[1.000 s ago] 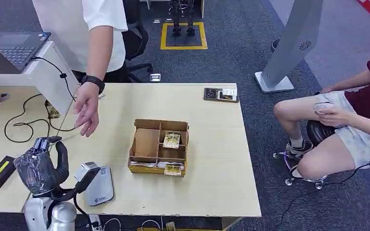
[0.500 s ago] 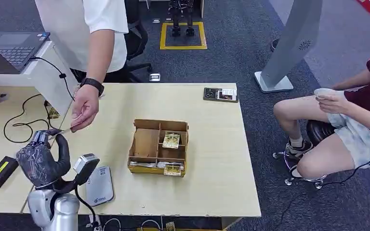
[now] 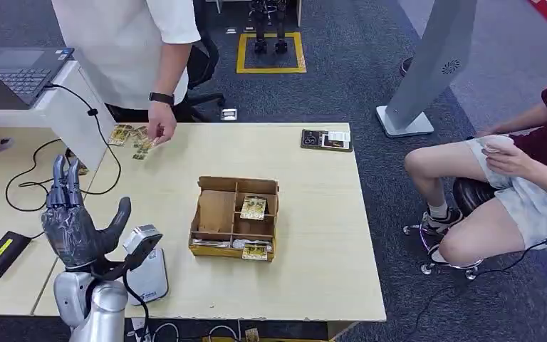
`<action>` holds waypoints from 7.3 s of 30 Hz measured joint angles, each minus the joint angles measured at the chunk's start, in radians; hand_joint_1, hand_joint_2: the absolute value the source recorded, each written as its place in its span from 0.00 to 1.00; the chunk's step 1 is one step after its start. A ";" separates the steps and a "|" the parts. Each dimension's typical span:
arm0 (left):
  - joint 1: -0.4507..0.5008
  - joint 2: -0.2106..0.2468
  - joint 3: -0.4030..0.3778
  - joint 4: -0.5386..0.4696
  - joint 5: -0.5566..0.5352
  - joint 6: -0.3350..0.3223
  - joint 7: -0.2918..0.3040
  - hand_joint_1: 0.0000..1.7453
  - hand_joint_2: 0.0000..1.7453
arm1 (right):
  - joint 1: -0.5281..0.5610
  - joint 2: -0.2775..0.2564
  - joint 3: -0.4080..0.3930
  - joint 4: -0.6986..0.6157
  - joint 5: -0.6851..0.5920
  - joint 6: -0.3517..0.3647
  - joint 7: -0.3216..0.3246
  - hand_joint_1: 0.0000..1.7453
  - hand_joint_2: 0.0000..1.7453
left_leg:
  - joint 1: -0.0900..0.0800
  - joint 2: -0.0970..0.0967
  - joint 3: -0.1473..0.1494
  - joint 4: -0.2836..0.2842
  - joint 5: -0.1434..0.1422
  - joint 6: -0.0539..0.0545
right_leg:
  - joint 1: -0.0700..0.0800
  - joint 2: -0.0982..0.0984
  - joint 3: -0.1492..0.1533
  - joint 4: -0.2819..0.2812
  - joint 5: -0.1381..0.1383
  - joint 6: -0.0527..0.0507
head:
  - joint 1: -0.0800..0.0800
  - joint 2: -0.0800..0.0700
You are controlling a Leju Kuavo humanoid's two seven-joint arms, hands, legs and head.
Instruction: Pass the card to the sensor for recognition and then transmit it.
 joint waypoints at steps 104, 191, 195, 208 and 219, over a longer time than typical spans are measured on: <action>0.039 0.304 -0.835 0.140 -0.146 -0.307 0.761 0.94 1.00 | 0.031 0.016 -0.234 0.011 0.223 0.051 0.000 0.00 1.00 | 0.000 0.000 -0.002 0.000 0.000 0.000 | 0.000 -0.001 -0.001 0.000 0.001 0.000 | 0.000 0.000; 0.084 0.316 -0.672 0.108 -0.223 -0.224 0.754 0.00 1.00 | 0.020 0.032 -0.354 -0.006 0.347 0.069 -0.003 0.00 1.00 | 0.000 0.000 -0.003 0.000 0.000 0.000 | 0.000 -0.001 -0.001 0.000 0.001 0.000 | 0.000 0.000; 0.091 0.319 -0.672 0.073 -0.207 -0.225 0.737 0.00 1.00 | 0.022 0.033 -0.367 -0.006 0.348 0.066 -0.010 0.00 1.00 | 0.000 0.000 -0.003 0.000 0.000 0.000 | 0.000 -0.001 -0.001 0.000 0.001 0.000 | 0.000 0.000; 0.107 0.335 -0.673 0.019 -0.198 -0.247 0.719 0.00 1.00 | 0.027 0.033 -0.401 -0.006 0.359 0.066 -0.024 0.00 1.00 | 0.000 0.000 -0.003 0.000 0.000 0.000 | 0.000 -0.001 -0.001 0.000 0.001 0.000 | 0.000 0.000; 0.099 0.333 -0.675 0.045 -0.188 -0.275 0.721 0.00 1.00 | 0.024 0.034 -0.411 -0.006 0.386 0.071 -0.019 0.00 1.00 | 0.000 0.000 -0.003 0.000 0.000 0.000 | 0.000 -0.001 -0.002 0.000 0.001 0.000 | 0.000 0.000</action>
